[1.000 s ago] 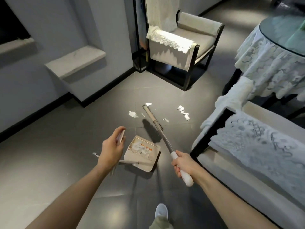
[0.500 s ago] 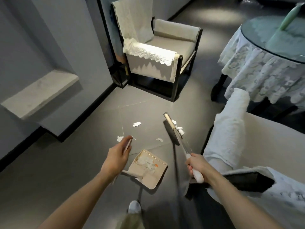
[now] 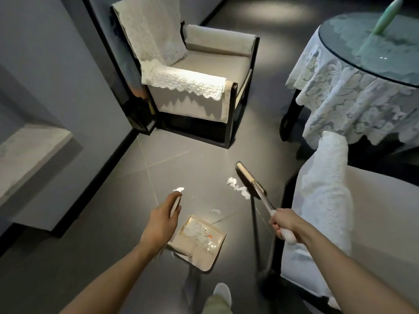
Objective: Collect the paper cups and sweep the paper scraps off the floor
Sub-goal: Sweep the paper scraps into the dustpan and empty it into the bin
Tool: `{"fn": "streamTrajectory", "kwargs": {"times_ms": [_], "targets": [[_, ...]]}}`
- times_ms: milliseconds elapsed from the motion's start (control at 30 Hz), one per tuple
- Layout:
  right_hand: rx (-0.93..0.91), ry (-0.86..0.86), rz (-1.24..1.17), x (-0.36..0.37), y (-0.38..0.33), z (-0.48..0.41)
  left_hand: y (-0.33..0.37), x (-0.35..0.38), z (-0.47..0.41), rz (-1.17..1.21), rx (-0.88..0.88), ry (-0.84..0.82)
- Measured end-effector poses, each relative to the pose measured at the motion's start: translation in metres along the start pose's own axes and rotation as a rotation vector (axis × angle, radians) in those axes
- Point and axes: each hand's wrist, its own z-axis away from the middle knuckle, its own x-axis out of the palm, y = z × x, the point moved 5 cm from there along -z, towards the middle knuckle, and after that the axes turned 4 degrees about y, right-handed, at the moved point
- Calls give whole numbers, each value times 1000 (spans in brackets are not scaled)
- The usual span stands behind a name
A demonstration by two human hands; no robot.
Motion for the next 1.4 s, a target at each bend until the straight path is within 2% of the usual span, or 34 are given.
{"fn": "streamTrajectory", "kwargs": {"times_ms": [167, 400, 533, 733, 967, 1133, 1400], "targets": [[4, -78, 253, 18, -18, -7, 12, 14, -23, 61, -16, 27], [17, -234, 582, 58, -13, 50, 2, 11, -32, 57, 17, 22], [228, -362, 392, 57, -4, 93, -3, 7, -19, 50, 37, 19], [335, -402, 131, 33, 1, 135, -20, -13, 11, 54, 19, 18], [124, -359, 241, 63, -4, 145, -57, -52, 59, 92, -46, 29], [12, -350, 212, 113, -14, 122, -91, -88, 93, 84, -85, 96], [-218, -273, 457, 184, -52, 71, -153, -138, 133, 81, -317, 237]]}}
